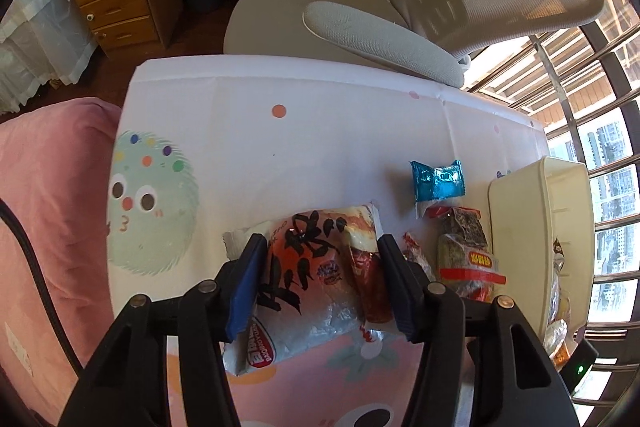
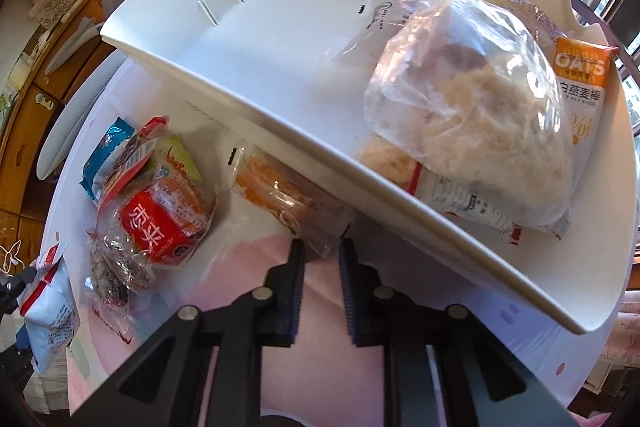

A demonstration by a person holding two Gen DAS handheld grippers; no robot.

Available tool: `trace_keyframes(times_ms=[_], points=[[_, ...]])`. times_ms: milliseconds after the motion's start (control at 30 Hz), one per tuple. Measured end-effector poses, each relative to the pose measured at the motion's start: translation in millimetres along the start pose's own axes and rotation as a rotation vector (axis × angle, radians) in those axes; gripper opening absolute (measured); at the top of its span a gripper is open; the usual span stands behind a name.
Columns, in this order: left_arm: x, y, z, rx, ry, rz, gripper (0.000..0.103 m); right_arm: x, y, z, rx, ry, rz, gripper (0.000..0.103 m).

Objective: Organize snacks
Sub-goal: 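Grasp the white black-lettered snack bag with the left tool while the right tool grasps a small orange candy, then carry the white snack bag and small candy over the white tray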

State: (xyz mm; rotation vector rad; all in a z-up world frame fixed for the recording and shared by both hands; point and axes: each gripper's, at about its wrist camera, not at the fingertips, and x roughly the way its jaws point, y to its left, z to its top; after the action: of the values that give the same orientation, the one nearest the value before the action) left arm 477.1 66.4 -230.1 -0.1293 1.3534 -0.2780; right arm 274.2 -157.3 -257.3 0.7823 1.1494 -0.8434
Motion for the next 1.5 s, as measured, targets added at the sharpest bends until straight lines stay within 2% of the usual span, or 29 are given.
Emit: trace_keyframes(times_ms=[67,133,333,567,800,1133,1500], points=[[-11,4,-7,0.006,-0.015,0.004,0.055,0,-5,1,0.009,0.004,0.026,0.003],[-21,7,-14,0.008,-0.030,0.004,0.055,-1,-11,1,0.008,0.000,0.068,0.001],[-43,22,-41,0.006,-0.066,-0.013,0.055,-7,-21,-7,-0.054,-0.019,0.173,0.000],[-59,34,-77,0.020,-0.084,-0.024,0.055,-26,-15,-33,-0.220,-0.092,0.262,0.000],[-68,40,-105,0.015,-0.071,-0.034,0.055,-43,-23,-52,-0.319,-0.112,0.293,0.000],[-94,37,-141,0.034,-0.088,-0.074,0.055,-65,-47,-68,-0.380,-0.141,0.275,0.000],[-124,26,-191,0.083,-0.110,-0.129,0.055,-104,-73,-83,-0.425,-0.190,0.299,0.000]])
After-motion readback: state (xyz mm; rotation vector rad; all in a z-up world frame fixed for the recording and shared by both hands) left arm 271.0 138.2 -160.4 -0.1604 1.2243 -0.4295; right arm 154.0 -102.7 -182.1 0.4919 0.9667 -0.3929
